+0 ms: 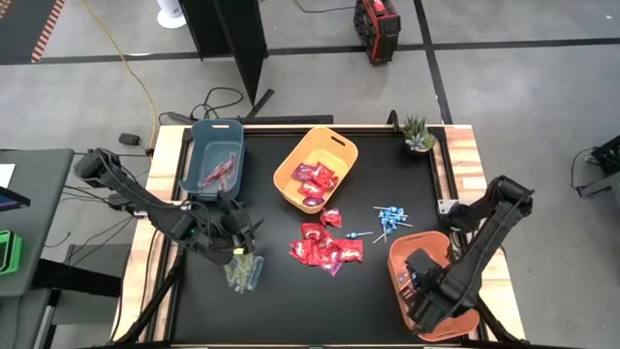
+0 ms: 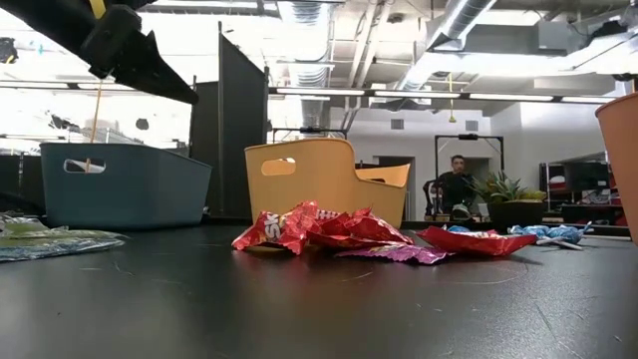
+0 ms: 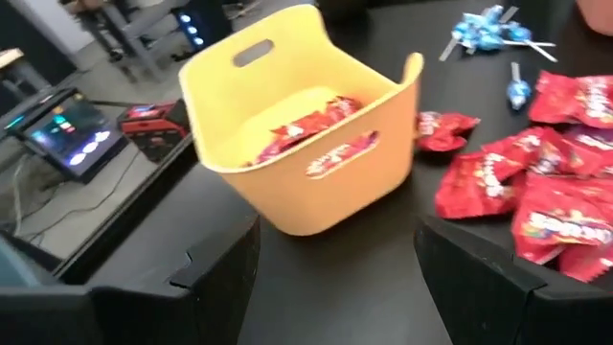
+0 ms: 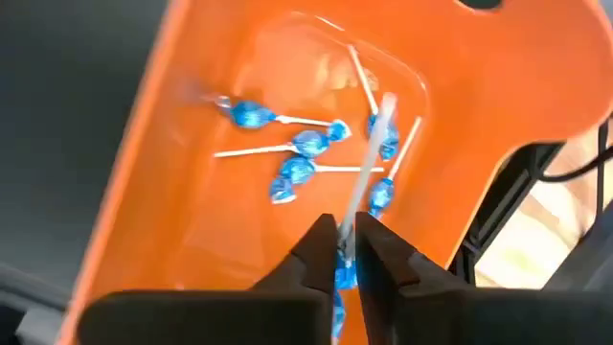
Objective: Sort candy
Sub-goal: Put the blue lollipop into the orange bin, then put the red candy into the yellow bin, then put the yellow gummy into the blue bin, then put the red candy into the yellow bin, then put the blue lollipop into the orange bin
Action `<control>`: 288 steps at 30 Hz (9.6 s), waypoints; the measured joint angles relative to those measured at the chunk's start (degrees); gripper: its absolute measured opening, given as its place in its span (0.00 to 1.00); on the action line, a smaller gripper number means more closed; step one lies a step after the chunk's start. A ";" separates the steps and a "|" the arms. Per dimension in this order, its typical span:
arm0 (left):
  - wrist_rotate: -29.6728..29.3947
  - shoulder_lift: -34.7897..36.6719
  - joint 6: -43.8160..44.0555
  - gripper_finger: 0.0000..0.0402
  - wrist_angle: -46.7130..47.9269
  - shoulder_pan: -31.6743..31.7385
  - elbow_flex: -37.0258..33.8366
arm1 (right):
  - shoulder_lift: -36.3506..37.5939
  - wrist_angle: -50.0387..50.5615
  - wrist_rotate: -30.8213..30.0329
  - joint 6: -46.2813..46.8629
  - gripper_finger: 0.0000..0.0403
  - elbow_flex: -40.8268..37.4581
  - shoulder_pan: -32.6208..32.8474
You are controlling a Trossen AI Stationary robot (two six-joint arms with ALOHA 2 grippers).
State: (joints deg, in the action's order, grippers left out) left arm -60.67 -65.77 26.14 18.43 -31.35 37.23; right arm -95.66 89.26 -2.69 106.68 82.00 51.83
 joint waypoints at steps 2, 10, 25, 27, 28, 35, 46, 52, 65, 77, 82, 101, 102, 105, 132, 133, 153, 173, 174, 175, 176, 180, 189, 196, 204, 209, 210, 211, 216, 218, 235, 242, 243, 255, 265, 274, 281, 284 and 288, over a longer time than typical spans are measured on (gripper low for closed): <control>1.08 -1.00 -0.46 0.67 -0.87 0.00 0.00 | -0.02 -0.13 0.08 1.76 0.23 -1.01 0.56; 4.02 -5.61 1.14 0.67 -1.72 0.00 0.00 | 0.00 0.66 -0.93 3.03 0.65 -1.70 1.30; 8.12 -8.24 -8.99 0.67 -8.67 1.19 0.00 | 0.07 -6.81 -18.44 -25.11 0.72 1.54 -13.09; 8.14 -8.24 -9.42 0.67 -9.03 1.35 0.00 | 0.07 -11.38 -21.51 -33.41 0.72 2.96 -16.15; 8.13 -8.24 -9.43 0.67 -8.83 1.45 0.00 | 0.10 -14.33 -22.01 -37.92 0.72 3.24 -17.88; 6.19 -8.24 -9.45 0.67 -8.83 1.62 0.00 | -5.55 -28.45 -15.42 -62.98 0.70 3.24 -27.97; 2.15 -8.20 -9.53 0.67 -8.84 1.57 0.00 | -17.73 -28.61 -9.08 -69.23 0.70 2.91 -31.91; 1.93 -8.07 -11.07 0.67 -8.87 1.57 0.00 | -20.53 -29.71 -6.16 -71.96 0.70 -1.22 -32.98; 2.04 -8.03 -10.21 0.67 -5.10 1.81 0.00 | -18.76 -32.83 -3.47 -78.87 0.11 -3.80 -34.34; 17.99 -3.12 8.40 0.67 14.85 -1.81 0.04 | -1.61 -40.67 -10.54 -87.54 0.03 -3.93 -32.98; 25.23 -3.70 8.72 0.67 15.75 -4.17 0.04 | 6.96 -53.86 -6.84 -102.92 0.02 -3.85 -32.23; 29.10 -3.68 8.66 0.67 23.42 -7.76 0.04 | 6.09 -62.48 -30.04 -101.67 0.11 -3.76 -49.77; 29.15 -3.65 8.45 0.67 23.50 -7.76 0.04 | 5.26 -62.21 -29.93 -102.01 0.15 -3.76 -51.28; 31.04 -3.65 8.08 0.67 23.48 -7.73 0.04 | 2.70 -62.66 -28.35 -102.03 0.29 -3.76 -55.50; 43.40 -3.74 -7.41 0.54 13.65 -4.21 -4.74 | -1.81 -75.41 -26.77 -105.22 0.73 -3.78 -53.47; 43.26 -3.74 -7.73 0.52 13.39 -4.08 -4.74 | -1.81 -75.50 -26.85 -105.22 0.73 -3.78 -53.14; 45.20 -13.18 -13.00 0.32 9.69 -3.06 -3.60 | -1.81 -75.59 -27.16 -102.58 0.73 -3.78 -51.75; 12.84 -11.82 0.05 0.01 39.29 0.77 15.89 | -1.86 -75.09 -35.10 -104.31 0.73 -3.78 -40.05; 10.14 -11.27 4.77 0.01 42.43 2.39 16.66 | -1.86 -74.45 -35.81 -104.26 0.73 -3.78 -39.12; 8.05 -10.59 9.56 0.01 45.14 4.49 17.06 | -1.86 -73.83 -36.54 -104.33 0.73 -3.78 -38.17; 6.69 -9.69 13.86 0.01 47.22 6.73 17.18 | -1.86 -73.44 -37.21 -104.67 0.73 -3.78 -37.35; 4.84 -6.25 26.13 0.01 52.96 17.25 17.18 | -1.87 -73.71 -40.66 -106.60 0.73 -3.78 -35.02; 5.34 -3.59 22.39 0.07 52.58 36.39 17.18 | -1.81 -73.53 -41.17 -106.49 0.73 -3.78 -34.58; 5.40 -3.60 18.14 0.37 52.55 40.05 16.85 | -1.79 -73.10 -41.17 -106.23 0.73 -3.78 -34.57; 10.12 -3.61 8.74 0.63 42.45 31.45 16.81 | -1.75 -66.54 -38.90 -100.91 0.73 -3.78 -32.81; 13.62 -3.61 -5.27 0.64 25.13 22.26 16.81 | -2.05 -55.54 -34.63 -88.09 0.73 -3.78 -30.46; 14.24 -3.60 -7.42 0.64 22.05 20.84 16.81 | -2.44 -53.33 -34.46 -85.29 0.73 -3.78 -29.98; 14.48 -3.59 -8.94 0.63 19.41 19.58 16.81 | -2.80 -51.49 -34.42 -82.68 0.73 -3.74 -29.65; 14.48 -3.57 -11.62 0.63 11.00 15.15 14.72 | -3.95 -44.40 -33.83 -72.50 0.72 -3.81 -29.73; 14.65 -3.57 -11.58 0.63 8.21 13.71 12.27 | -5.05 -44.18 -32.82 -70.80 0.72 -4.35 -30.55; 18.39 -3.52 -1.40 0.63 -5.89 1.39 -0.45 | -18.34 -44.86 -22.49 -71.16 0.72 -4.48 -44.20; 16.81 -3.54 0.02 0.63 -6.43 0.13 -2.32 | -19.96 -46.78 -21.27 -71.11 0.64 -4.44 -45.99; 16.62 -3.54 0.37 0.63 -6.69 0.13 -2.47 | -19.98 -47.06 -21.21 -71.11 0.61 -4.44 -45.98; 16.07 -3.52 2.48 0.63 -7.15 -1.93 -4.55 | -19.38 -45.09 -20.91 -72.64 0.05 -1.83 -43.39; 15.94 -3.52 2.02 0.63 -7.39 -1.90 -4.68 | -10.85 -39.14 -22.63 -76.23 0.01 6.65 -39.09; 15.20 -3.54 2.02 0.63 -7.46 -1.90 -4.68 | -1.03 -43.94 -39.22 -84.90 0.01 10.60 -40.95; 14.96 -3.54 2.16 0.63 -8.12 -1.90 -4.68 | -2.57 -43.64 -39.08 -86.37 0.14 10.51 -49.84; 14.95 -3.54 2.17 0.63 -8.54 -1.90 -4.68 | -4.04 -44.00 -36.96 -87.49 0.27 10.47 -52.52; 14.96 -3.54 2.17 0.63 -8.61 -1.90 -4.68 | -4.82 -44.93 -34.61 -87.88 0.52 10.49 -53.87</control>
State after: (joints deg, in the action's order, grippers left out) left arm -45.71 -69.32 28.32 9.82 -33.26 32.56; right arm -100.48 44.32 -37.29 18.80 92.48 -2.05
